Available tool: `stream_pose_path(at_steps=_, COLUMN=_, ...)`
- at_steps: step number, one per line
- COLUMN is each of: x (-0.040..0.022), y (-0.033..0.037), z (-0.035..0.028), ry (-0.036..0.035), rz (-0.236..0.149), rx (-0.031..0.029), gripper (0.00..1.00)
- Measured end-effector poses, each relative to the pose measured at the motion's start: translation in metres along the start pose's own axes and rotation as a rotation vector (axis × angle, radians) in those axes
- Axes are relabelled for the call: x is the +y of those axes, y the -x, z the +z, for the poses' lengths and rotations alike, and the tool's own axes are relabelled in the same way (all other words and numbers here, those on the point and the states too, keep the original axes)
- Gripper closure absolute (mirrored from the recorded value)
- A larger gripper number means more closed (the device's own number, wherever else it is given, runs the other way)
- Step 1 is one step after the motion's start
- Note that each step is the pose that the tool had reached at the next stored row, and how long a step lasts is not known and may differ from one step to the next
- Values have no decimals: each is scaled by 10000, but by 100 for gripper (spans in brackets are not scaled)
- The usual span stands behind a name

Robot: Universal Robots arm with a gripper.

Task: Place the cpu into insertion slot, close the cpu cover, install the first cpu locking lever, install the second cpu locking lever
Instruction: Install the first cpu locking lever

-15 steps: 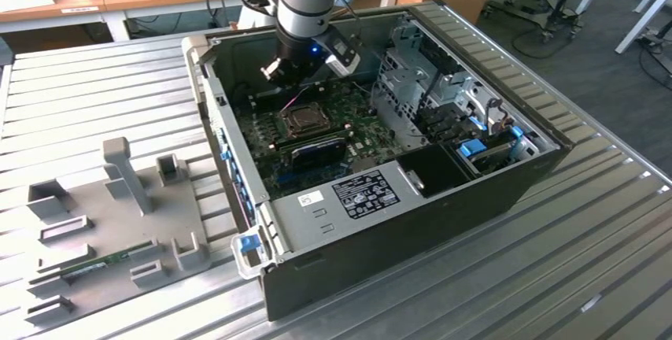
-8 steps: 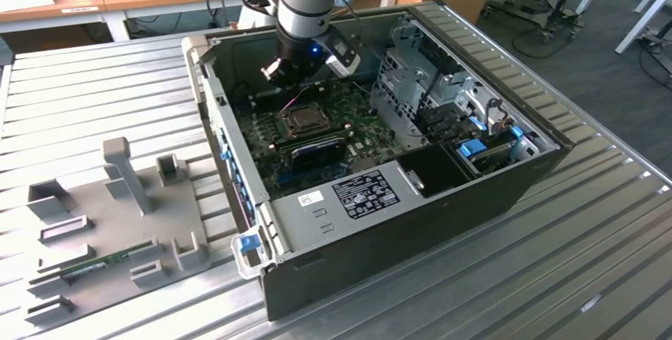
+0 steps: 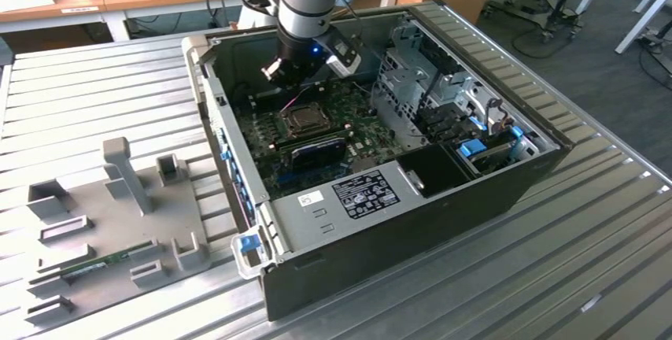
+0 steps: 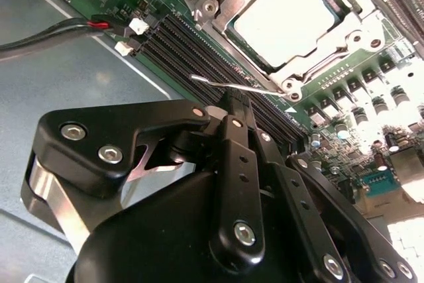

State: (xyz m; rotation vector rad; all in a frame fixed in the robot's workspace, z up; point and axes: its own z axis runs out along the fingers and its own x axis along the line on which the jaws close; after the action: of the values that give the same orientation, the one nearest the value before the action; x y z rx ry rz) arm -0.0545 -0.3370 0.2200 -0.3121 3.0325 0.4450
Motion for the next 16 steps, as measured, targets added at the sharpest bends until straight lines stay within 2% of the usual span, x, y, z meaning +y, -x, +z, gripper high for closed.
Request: stream_pose_path(at_steps=16, x=-24, y=27, z=61, ry=0, rz=0, rx=0, gripper=90)
